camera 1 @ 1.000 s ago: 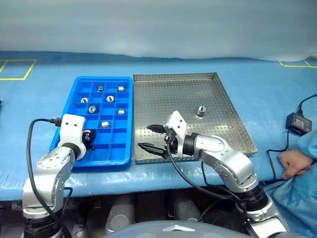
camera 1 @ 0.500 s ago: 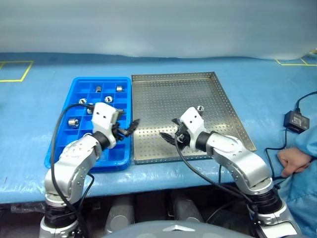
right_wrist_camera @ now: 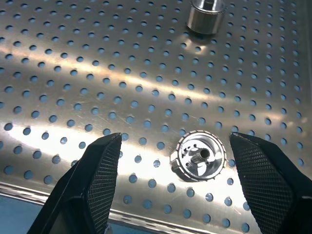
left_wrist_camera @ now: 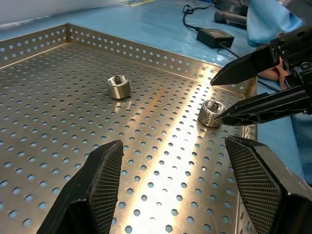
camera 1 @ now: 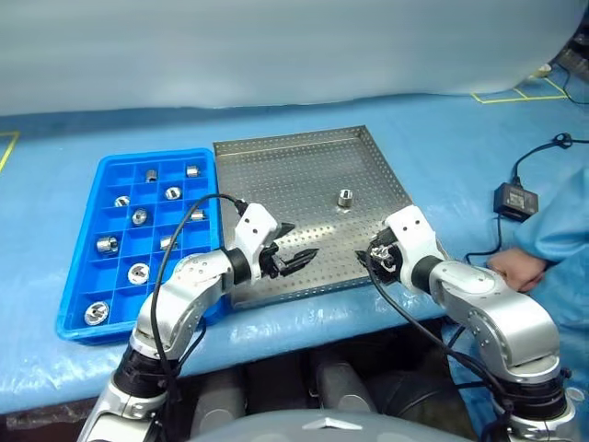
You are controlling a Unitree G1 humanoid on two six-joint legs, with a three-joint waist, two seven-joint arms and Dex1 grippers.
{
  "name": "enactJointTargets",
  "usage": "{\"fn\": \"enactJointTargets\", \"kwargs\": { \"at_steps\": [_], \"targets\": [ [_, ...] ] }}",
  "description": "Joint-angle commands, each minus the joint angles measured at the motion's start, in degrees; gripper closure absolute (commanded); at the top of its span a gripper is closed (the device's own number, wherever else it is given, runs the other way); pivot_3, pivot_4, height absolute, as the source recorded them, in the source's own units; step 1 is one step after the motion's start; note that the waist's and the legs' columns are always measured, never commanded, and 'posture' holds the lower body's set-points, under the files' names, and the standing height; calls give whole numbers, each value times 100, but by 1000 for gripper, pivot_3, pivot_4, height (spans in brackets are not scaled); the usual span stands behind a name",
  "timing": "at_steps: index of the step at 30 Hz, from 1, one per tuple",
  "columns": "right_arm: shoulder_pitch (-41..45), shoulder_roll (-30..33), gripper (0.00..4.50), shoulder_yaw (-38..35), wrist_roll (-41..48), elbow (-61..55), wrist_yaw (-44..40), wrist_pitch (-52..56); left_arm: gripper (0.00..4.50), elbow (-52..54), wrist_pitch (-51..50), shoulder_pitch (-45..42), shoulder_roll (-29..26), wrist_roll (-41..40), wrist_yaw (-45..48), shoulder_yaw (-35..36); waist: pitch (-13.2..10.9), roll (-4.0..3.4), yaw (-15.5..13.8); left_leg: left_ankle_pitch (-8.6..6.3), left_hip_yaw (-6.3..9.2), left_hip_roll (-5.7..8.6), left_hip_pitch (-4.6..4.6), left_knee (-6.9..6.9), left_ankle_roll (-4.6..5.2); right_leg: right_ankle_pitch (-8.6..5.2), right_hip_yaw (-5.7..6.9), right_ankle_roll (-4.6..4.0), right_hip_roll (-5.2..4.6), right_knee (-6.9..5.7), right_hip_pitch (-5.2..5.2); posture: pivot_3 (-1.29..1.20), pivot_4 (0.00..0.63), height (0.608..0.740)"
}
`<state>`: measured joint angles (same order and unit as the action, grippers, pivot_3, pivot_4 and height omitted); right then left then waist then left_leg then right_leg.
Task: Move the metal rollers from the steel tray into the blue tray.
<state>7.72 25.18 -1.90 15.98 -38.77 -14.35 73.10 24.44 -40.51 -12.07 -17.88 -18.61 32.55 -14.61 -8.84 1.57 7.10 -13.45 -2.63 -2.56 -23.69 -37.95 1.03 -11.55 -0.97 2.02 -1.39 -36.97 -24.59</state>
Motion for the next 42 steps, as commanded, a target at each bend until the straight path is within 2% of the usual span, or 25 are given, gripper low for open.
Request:
{"fn": "enactJointTargets", "kwargs": {
  "at_steps": [1, 6, 12, 24, 27, 30, 37, 40, 42],
  "targets": [
    [61, -264, 785, -271, -45, 47, 221, -48, 885, 36, 150, -79, 36, -16, 55, -98, 2, -4, 70, 0, -1, 0, 0, 0, 0, 0, -1, 1, 0, -1, 0, -259, 150, 740],
    [137, -588, 785, -302, 5, 301, 295, -141, 885, 117, 115, -79, -37, 11, 9, -81, 2, -5, 167, 0, 0, 2, 0, 3, 0, 2, -5, 3, 1, 0, -1, -238, 150, 740],
    [340, -673, 785, -136, -53, 757, 301, -351, 885, 242, 33, -56, -146, 16, -81, 47, 2, -5, 184, 0, 0, 3, 0, 3, 0, 3, -6, 5, 0, 0, 0, -199, 150, 740],
    [552, -868, 785, 31, -181, 1376, 461, -592, 885, 511, -138, 204, -235, -11, -505, 351, 2, -5, -7, 0, -1, 3, 0, 8, 0, 3, -7, 6, 1, 2, -3, -129, 150, 740],
    [610, -890, 1406, -32, -182, 1458, 474, -601, 843, 528, -156, 226, -238, -54, -564, 441, 2, -6, -51, 0, -1, 3, 0, 8, 1, 3, -7, 6, 1, 2, -3, -122, 150, 740],
    [647, -861, 2312, -1, -253, 1478, 515, -625, 843, 515, -160, 238, -257, -54, -594, 460, 2, -6, -106, 0, -2, 4, -1, 8, 1, 4, -8, 7, 0, 3, -3, -123, 150, 740],
    [606, -907, 2312, -39, -254, 1389, 529, -657, 843, 386, -141, 168, -236, -48, -647, 517, 2, -6, -183, 0, -3, 3, -1, 8, 0, 4, -7, 6, 1, 3, -3, -129, 150, 740],
    [565, -927, 2884, -64, -216, 1342, 502, -729, 843, 344, -113, 121, -254, -31, -609, 496, 2, -6, -191, 0, -3, 3, -1, 7, 0, 4, -7, 6, 0, 3, -3, -133, 150, 740],
    [580, -910, 3537, -61, -222, 1325, 509, -734, 843, 316, -100, 100, -261, -19, -598, 495, 2, -6, -189, 0, -3, 3, -1, 8, 1, 4, -7, 6, 0, 3, -3, -135, 150, 740]
  ]
}}
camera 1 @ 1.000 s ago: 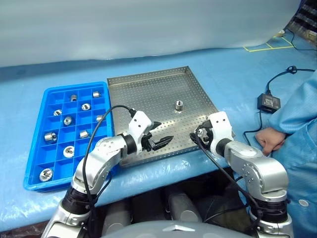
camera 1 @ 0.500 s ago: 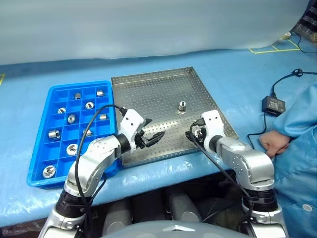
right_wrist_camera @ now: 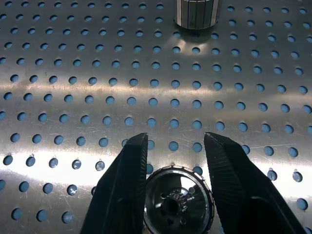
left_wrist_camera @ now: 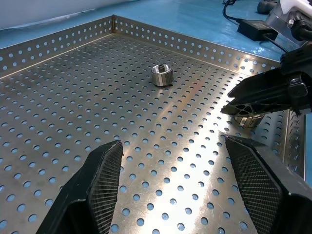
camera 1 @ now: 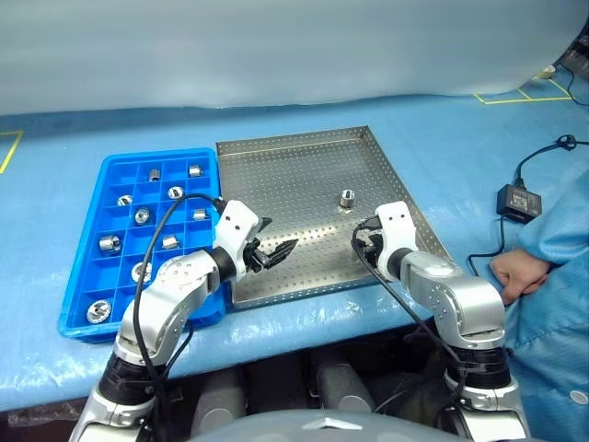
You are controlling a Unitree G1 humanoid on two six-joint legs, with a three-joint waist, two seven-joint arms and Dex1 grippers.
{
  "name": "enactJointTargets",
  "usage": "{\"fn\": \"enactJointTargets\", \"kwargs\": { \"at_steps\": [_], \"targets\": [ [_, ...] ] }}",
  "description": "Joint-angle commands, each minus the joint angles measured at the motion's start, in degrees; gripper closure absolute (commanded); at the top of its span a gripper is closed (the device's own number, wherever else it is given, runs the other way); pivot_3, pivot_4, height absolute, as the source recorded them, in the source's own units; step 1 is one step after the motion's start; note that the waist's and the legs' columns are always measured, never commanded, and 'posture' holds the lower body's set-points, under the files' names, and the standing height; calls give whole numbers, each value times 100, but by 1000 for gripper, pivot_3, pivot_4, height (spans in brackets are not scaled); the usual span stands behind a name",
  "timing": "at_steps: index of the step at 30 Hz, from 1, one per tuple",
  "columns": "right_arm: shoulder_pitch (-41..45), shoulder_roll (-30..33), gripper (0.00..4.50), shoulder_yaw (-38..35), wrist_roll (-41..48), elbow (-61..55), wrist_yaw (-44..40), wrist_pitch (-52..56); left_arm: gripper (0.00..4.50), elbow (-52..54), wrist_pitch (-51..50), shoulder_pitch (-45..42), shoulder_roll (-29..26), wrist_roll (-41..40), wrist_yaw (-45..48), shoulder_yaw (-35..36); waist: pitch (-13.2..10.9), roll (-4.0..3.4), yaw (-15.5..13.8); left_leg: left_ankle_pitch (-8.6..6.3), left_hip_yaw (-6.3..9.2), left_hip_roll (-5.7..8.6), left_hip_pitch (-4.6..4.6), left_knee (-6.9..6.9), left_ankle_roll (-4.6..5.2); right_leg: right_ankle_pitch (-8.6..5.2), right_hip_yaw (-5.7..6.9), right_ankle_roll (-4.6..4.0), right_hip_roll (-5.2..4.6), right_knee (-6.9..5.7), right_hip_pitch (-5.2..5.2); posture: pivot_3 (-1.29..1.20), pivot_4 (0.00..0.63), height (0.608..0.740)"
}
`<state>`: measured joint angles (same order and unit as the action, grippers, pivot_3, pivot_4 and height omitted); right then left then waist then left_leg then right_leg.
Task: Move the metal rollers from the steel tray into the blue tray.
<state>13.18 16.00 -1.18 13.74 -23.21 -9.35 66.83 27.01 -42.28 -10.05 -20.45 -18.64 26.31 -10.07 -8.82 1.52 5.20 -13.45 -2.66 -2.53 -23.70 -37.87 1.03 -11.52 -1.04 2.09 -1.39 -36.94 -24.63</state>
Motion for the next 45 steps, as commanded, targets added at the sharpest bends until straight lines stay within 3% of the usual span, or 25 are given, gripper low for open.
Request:
{"fn": "enactJointTargets", "kwargs": {
  "at_steps": [1, 2, 11, 17, 20, 24, 45],
  "targets": [
    [40, 32, 3863, -113, -11, -263, 14, -96, 843, 56, 76, -110, -7, -16, 29, 48, 0, 0, 1, 0, 0, 0, 0, 0, 0, 0, 0, 0, 0, 0, 0, -135, 150, 740],
    [46, 19, 4151, -127, 11, -305, 2, -111, 843, 54, 77, -120, -11, -14, 30, 53, 0, 0, 1, 0, 0, 0, 0, 0, 0, 0, 0, 0, 0, 0, 0, -134, 150, 740],
    [175, 42, 4151, -189, 122, -650, -111, -133, 843, 67, 94, -132, -13, -1, 20, 46, 0, 0, 2, 0, 0, 0, 0, 0, 0, 0, 0, 0, 0, 0, 0, -139, 150, 740],
    [157, 851, 4151, 128, 149, -1075, -510, 59, 843, 60, 126, -106, 12, 2, 16, 26, 0, 0, -7, 0, 2, 1, -1, 0, 0, 0, 2, 0, -1, 2, 1, -142, 150, 740],
    [101, 969, 3552, 194, 196, -1043, -595, 94, 843, 25, 148, -107, 54, -5, 4, 19, 0, 0, 6, 0, 2, 0, 0, 1, 0, -1, 2, -1, 0, 3, 0, -147, 150, 740],
    [47, 872, 2307, 169, 225, -966, -586, 206, 843, 19, 153, -90, 86, -4, -3, 7, 0, 0, 9, 0, 1, -2, 0, 1, 0, -1, 1, -2, 2, 1, 0, -147, 150, 740],
    [-293, 1010, 2307, 284, 293, -421, -706, 571, 843, 94, 123, 55, 123, -7, -78, 40, 1, 2, -42, 0, 0, -1, 3, -4, 0, -1, 1, -1, 0, 2, 4, -124, 150, 740]
  ]
}}
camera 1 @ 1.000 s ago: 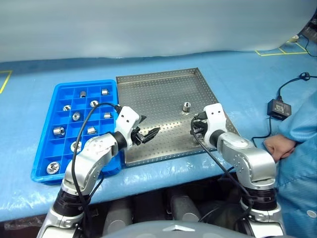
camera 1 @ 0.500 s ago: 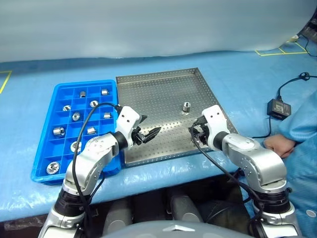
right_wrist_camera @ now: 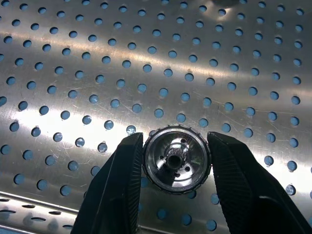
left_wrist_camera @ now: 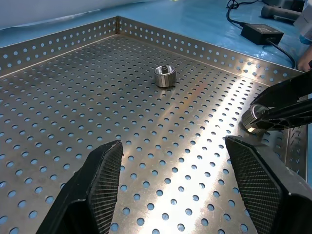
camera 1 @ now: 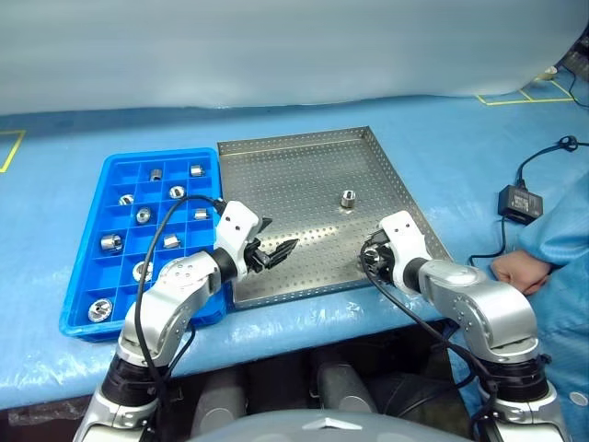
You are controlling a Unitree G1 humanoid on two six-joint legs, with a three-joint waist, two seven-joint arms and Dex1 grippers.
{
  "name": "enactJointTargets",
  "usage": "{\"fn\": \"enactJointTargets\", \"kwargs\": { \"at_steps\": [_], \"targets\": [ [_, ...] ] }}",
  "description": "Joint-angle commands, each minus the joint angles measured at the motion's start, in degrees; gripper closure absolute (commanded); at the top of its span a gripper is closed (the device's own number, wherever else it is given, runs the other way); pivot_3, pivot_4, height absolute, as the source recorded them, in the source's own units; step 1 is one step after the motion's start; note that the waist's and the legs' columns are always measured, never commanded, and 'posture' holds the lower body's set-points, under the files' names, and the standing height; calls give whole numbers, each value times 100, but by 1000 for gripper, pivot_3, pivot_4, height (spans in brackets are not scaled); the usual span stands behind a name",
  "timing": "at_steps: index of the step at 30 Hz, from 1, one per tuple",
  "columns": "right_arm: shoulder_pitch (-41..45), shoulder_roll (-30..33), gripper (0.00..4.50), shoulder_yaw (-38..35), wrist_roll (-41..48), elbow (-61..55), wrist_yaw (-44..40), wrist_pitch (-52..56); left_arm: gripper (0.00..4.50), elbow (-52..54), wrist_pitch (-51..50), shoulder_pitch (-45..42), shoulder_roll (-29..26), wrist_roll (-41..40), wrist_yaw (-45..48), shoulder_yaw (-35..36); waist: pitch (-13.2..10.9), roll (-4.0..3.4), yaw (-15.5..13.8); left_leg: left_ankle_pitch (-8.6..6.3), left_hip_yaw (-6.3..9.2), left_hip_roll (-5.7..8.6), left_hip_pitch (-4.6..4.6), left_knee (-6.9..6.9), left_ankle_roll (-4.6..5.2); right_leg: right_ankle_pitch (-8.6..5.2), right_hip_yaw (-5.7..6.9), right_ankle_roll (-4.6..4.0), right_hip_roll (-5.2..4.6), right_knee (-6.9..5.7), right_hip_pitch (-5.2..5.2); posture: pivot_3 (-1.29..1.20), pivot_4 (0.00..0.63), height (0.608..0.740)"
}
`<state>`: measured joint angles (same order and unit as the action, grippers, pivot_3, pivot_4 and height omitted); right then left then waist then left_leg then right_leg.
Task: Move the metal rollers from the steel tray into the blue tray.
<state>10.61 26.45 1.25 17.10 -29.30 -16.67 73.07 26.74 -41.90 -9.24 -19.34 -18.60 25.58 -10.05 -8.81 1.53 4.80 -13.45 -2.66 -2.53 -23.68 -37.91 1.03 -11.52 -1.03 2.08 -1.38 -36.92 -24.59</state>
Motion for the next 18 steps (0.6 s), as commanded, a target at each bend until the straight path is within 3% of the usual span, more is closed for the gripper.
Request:
{"fn": "enactJointTargets", "kwargs": {
  "at_steps": [1, 3, 6, 18],
  "targets": [
    [-43, -47, 2307, 55, -52, 237, 33, -89, 843, 122, 87, -28, 10, -11, -7, 38, 1, 1, -3, 0, 0, 0, 0, 0, 0, 0, 0, 0, 0, 0, 0, -123, 150, 740],
    [-49, -71, 2307, 79, -53, 299, 43, -128, 843, 126, 85, -29, 2, -6, -14, 38, 2, 2, -11, 0, 0, 0, 0, 0, 0, 0, 0, 0, 0, 0, 1, -121, 150, 740],
    [-21, -179, 2821, -19, -16, 340, 86, -127, 843, 138, 76, -28, -15, -6, -25, 61, 4, 7, -17, 0, 2, 0, 1, 0, 0, 0, 1, 0, 0, 1, 2, -118, 150, 740],
    [214, -347, 2827, -187, 87, 14, 88, -116, 843, 145, 60, -42, -48, -30, -50, 100, 4, 6, -12, 0, 0, -1, 1, 1, 0, 0, 0, 0, 1, 0, 0, -116, 150, 740]
  ]
}}
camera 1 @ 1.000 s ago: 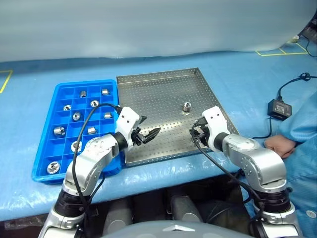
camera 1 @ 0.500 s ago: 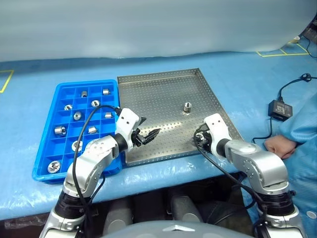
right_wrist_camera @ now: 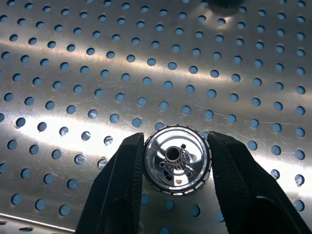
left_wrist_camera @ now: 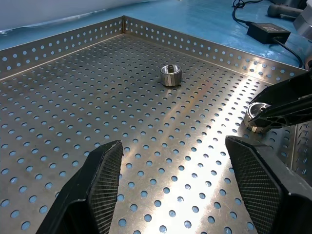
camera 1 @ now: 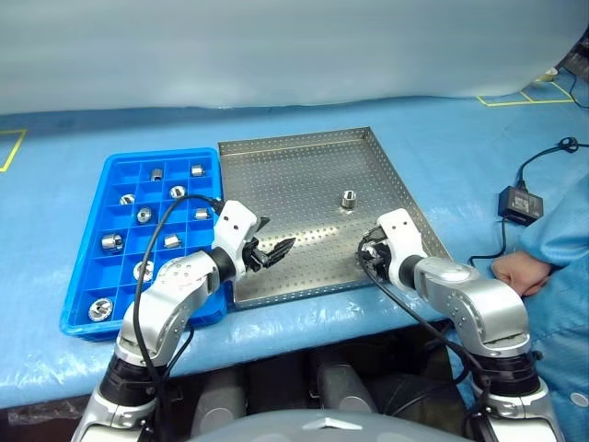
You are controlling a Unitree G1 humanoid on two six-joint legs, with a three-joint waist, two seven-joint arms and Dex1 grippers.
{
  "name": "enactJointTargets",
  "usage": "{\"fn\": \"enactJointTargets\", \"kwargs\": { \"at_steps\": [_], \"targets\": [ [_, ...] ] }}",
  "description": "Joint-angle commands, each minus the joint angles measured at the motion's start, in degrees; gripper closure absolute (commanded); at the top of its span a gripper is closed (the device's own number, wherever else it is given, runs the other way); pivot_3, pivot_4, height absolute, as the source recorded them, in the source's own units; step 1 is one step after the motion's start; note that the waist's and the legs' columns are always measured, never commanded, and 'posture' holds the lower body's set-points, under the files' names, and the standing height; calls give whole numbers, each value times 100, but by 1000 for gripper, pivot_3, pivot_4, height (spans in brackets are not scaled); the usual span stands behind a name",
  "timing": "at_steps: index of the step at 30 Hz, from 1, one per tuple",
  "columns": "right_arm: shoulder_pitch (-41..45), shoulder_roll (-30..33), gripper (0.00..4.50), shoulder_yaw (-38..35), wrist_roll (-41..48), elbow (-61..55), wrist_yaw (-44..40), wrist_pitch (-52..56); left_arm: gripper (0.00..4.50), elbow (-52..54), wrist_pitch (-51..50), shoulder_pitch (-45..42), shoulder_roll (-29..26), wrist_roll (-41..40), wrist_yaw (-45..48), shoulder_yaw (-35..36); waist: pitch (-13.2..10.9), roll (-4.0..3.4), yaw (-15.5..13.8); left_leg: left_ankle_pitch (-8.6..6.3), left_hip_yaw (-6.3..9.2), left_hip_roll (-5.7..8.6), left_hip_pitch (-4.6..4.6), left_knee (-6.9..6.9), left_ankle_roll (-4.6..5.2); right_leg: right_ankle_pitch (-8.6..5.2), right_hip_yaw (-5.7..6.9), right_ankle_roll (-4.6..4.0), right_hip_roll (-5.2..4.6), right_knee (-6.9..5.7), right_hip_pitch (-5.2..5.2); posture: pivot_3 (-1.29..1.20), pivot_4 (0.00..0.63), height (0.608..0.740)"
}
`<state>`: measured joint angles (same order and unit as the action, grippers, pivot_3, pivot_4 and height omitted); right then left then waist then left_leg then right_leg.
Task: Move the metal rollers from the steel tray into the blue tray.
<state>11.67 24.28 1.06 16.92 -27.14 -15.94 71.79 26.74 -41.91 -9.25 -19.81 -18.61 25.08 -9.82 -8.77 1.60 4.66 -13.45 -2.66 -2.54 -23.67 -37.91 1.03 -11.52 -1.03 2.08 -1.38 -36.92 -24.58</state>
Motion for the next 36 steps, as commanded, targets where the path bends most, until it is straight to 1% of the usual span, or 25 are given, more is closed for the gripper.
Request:
{"fn": "enactJointTargets", "kwargs": {
  "at_steps": [1, 7, 11, 13, 16, 18, 21, 24, 26, 30, 36],
  "targets": [
    [162, -197, 2827, -225, 156, -272, 10, 16, 843, 163, 53, -34, -6, -38, 2, 88, -1, -2, 3, 0, 0, 0, -1, 0, 0, 0, 0, 0, 0, 0, -2, -116, 150, 740],
    [552, -699, 2827, -270, 648, -758, -242, -278, 843, 468, -176, 81, -231, -208, -5, 503, -4, -6, -3, 0, 0, -2, -3, 5, 0, 0, 0, 0, 2, -1, -7, -66, 150, 740],
    [830, -966, 2827, 294, 640, -641, -488, -1142, 843, 1096, -578, 372, -713, -174, -95, 936, -7, -4, -45, 0, 6, -3, -4, 12, 0, -1, 4, -1, 4, 1, -8, 15, 150, 740],
    [1109, -1204, 2827, 582, 769, -201, -709, -1273, 843, 1581, -906, 604, -903, -172, -280, 1333, -10, 0, -75, 0, 5, -3, -5, 16, 0, -1, 3, -1, 2, 3, -9, 68, 150, 740],
    [1421, -1464, 2827, 1013, 768, 330, -923, -1476, 843, 2048, -1285, 857, -1071, -161, -482, 1681, -12, 1, -222, 0, 10, -6, -2, 15, -1, -3, 10, -4, 2, 0, -6, 143, 150, 740],
    [1661, -1671, 2827, 1481, 675, 734, -1148, -1763, 843, 2425, -1584, 1138, -1160, -96, -657, 2013, -12, 2, -345, 1, 11, -5, -2, 17, -1, -3, 12, -6, 1, 1, -5, 199, 150, 740],
    [2012, -1974, 2827, 2052, 513, 1312, -1423, -2173, 843, 2901, -1981, 1613, -1141, -51, -866, 2612, -14, 2, -491, 0, 11, -6, -3, 22, -1, -5, 15, -9, 0, 3, -7, 249, 150, 740],
    [2273, -2291, 2827, 2342, 413, 1761, -1565, -2482, 843, 3186, -2264, 2045, -1090, 42, -1002, 3066, -15, 1, -686, 1, 17, -7, -3, 25, -3, -8, 24, -13, -1, 5, -6, 304, 150, 740],
    [2371, -2455, 2827, 2479, 362, 1975, -1632, -2608, 843, 3271, -2395, 2187, -1023, 89, -1076, 3263, -15, 2, -800, 2, 23, -8, -3, 26, -5, -10, 32, -16, -4, 6, -4, 332, 150, 740],
    [2393, -2583, 2827, 2770, 254, 2210, -1810, -2737, 843, 3325, -2422, 2369, -971, 65, -1194, 3345, -16, 0, -1008, 3, 33, -10, -2, 24, -11, -12, 45, -18, -13, 11, -4, 363, 150, 740],
    [2333, -2578, 2827, 2874, 99, 2560, -1906, -2766, 843, 3326, -2349, 2390, -934, -37, -1317, 3285, -16, -1, -1114, 2, 50, -13, -4, 24, -19, -14, 61, -22, -23, 13, -9, 371, 150, 740]
  ]
}}
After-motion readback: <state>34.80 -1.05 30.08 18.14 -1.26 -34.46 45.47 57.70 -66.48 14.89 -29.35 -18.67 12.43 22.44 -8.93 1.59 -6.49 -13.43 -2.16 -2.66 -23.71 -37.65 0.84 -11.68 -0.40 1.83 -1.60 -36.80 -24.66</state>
